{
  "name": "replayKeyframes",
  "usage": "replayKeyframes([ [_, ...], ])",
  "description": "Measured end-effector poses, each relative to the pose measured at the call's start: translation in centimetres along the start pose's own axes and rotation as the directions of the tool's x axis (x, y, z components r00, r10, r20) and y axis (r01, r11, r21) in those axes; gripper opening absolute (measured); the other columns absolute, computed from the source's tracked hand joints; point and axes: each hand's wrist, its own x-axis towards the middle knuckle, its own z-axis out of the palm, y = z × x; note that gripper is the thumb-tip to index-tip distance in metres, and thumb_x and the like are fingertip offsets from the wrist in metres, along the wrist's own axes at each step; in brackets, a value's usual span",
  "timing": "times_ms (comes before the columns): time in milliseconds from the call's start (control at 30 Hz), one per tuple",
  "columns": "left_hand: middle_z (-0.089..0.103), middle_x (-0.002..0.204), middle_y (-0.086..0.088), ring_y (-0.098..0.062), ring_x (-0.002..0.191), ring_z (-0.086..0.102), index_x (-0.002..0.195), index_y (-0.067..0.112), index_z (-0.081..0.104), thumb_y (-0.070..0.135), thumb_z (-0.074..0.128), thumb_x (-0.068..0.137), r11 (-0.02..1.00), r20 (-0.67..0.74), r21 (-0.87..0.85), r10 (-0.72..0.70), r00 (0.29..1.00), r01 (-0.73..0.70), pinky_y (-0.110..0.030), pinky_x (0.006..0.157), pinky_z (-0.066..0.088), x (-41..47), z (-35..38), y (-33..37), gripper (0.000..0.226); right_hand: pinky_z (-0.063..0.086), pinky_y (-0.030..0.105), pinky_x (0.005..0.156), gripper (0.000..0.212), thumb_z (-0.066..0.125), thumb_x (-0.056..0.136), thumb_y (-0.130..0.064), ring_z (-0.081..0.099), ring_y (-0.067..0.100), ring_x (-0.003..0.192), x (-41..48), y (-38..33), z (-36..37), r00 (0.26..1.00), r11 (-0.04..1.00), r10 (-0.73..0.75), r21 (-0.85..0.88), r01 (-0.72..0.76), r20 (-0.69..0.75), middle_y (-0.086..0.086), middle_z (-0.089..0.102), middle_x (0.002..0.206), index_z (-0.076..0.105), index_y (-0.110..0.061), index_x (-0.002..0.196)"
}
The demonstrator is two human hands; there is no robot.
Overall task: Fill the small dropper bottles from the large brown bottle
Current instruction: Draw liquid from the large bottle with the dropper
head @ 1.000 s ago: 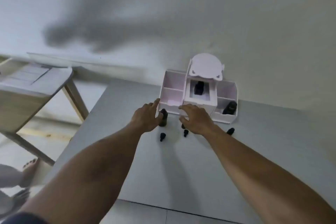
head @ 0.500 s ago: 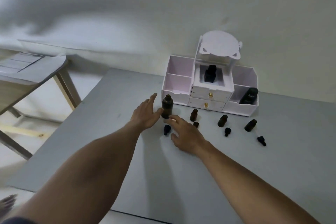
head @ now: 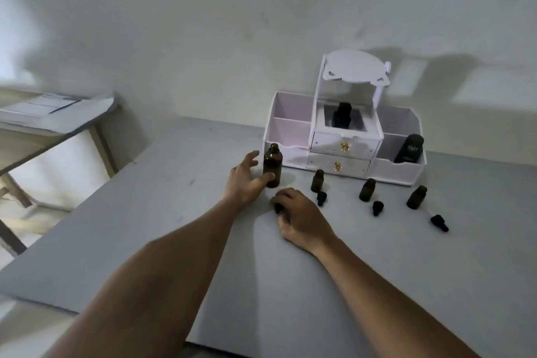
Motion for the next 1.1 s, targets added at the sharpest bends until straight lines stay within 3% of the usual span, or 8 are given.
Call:
replayKeyframes([
  [200, 0.069, 0.125, -0.006, -0.012, 0.118, 0.061, 0.131, 0.021, 0.064, 0.052, 0.068, 0.055, 0.979, -0.005, -0.204, 0.021, 1.000, -0.022, -0.031, 0.101, 0.048, 0.8, 0.0, -0.5, 0.082, 0.055, 0.027, 0.086, 0.027, 0.061, 0.084, -0.012, 0.061, 0.008, 0.098, 0.1, 0.5, 0.5, 0.995, 0.998, 0.034, 0.056, -0.029, -0.096, -0.008, 0.064, 0.110, 0.067, -0.021, 0.109],
  [400, 0.077, 0.095, 0.002, -0.013, 0.090, 0.073, 0.112, 0.024, 0.071, 0.026, 0.075, 0.063, 0.939, -0.027, -0.343, 0.016, 1.000, -0.024, -0.039, 0.087, 0.059, 0.9, 1.5, 0.2, 0.050, 0.056, 0.031, 0.088, 0.027, 0.063, 0.090, -0.017, 0.063, 0.012, 0.102, 0.0, 0.9, 0.7, 0.989, 0.997, 0.006, 0.083, 0.006, -0.147, -0.003, 0.064, 0.118, 0.067, -0.018, 0.116],
  [500, 0.076, 0.097, 0.005, -0.011, 0.086, 0.074, 0.113, 0.026, 0.071, 0.023, 0.076, 0.062, 0.927, -0.047, -0.372, 0.033, 0.998, -0.048, -0.035, 0.080, 0.061, 1.0, 1.6, 0.0, 0.051, 0.054, 0.030, 0.090, 0.025, 0.064, 0.093, -0.016, 0.062, 0.013, 0.105, 0.0, 0.8, 0.6, 0.975, 0.992, -0.042, 0.103, 0.066, -0.218, -0.001, 0.062, 0.118, 0.068, -0.015, 0.118],
  [700, 0.075, 0.105, 0.006, -0.008, 0.084, 0.074, 0.119, 0.027, 0.068, 0.023, 0.080, 0.064, 0.912, -0.069, -0.386, 0.118, 0.991, -0.135, -0.024, 0.075, 0.059, 1.4, 1.4, -1.1, 0.057, 0.055, 0.021, 0.082, 0.023, 0.072, 0.090, -0.015, 0.066, 0.005, 0.095, 1.6, 1.0, -1.5, 0.834, 0.960, 0.084, 0.270, 0.080, -0.546, -0.005, 0.068, 0.103, 0.073, -0.015, 0.113],
  [767, 0.075, 0.104, 0.007, -0.006, 0.083, 0.074, 0.121, 0.028, 0.067, 0.024, 0.083, 0.064, 0.911, -0.069, -0.387, 0.127, 0.989, -0.144, -0.021, 0.074, 0.058, 1.7, 1.5, -1.4, 0.059, 0.055, 0.020, 0.079, 0.020, 0.068, 0.093, -0.015, 0.068, 0.006, 0.090, 3.1, 0.8, -3.1, 0.784, 0.917, 0.181, 0.390, 0.084, -0.594, -0.004, 0.069, 0.100, 0.071, -0.017, 0.112],
  [933, 0.074, 0.105, 0.003, -0.005, 0.087, 0.074, 0.125, 0.022, 0.068, 0.019, 0.089, 0.071, 0.919, -0.021, -0.364, 0.156, 0.987, -0.153, -0.016, 0.076, 0.056, 2.3, 1.6, -1.7, 0.058, 0.059, 0.038, 0.084, 0.018, 0.065, 0.096, -0.020, 0.071, 0.023, 0.091, 7.5, 0.1, -6.9, 0.682, 0.750, 0.398, 0.646, 0.145, -0.614, 0.008, 0.073, 0.103, 0.070, -0.029, 0.111],
  [1033, 0.076, 0.107, 0.001, -0.007, 0.092, 0.074, 0.126, 0.018, 0.069, 0.021, 0.087, 0.073, 0.929, -0.010, -0.340, 0.154, 0.988, -0.148, -0.017, 0.084, 0.056, 2.6, 1.7, -1.7, 0.056, 0.060, 0.037, 0.085, 0.016, 0.066, 0.095, -0.018, 0.071, 0.015, 0.084, 8.9, -0.7, -7.6, 0.690, 0.625, 0.468, 0.759, 0.184, -0.552, -0.001, 0.074, 0.094, 0.072, -0.019, 0.110],
  [1100, 0.076, 0.107, 0.002, -0.006, 0.093, 0.073, 0.124, 0.019, 0.070, 0.022, 0.087, 0.074, 0.933, -0.011, -0.329, 0.148, 0.989, -0.144, -0.015, 0.085, 0.055, 2.6, 1.7, -1.7, 0.053, 0.061, 0.032, 0.084, 0.018, 0.064, 0.095, -0.015, 0.071, 0.014, 0.084, 9.2, -1.1, -7.6, 0.712, 0.604, 0.463, 0.776, 0.183, -0.528, -0.005, 0.073, 0.091, 0.070, -0.013, 0.112],
])
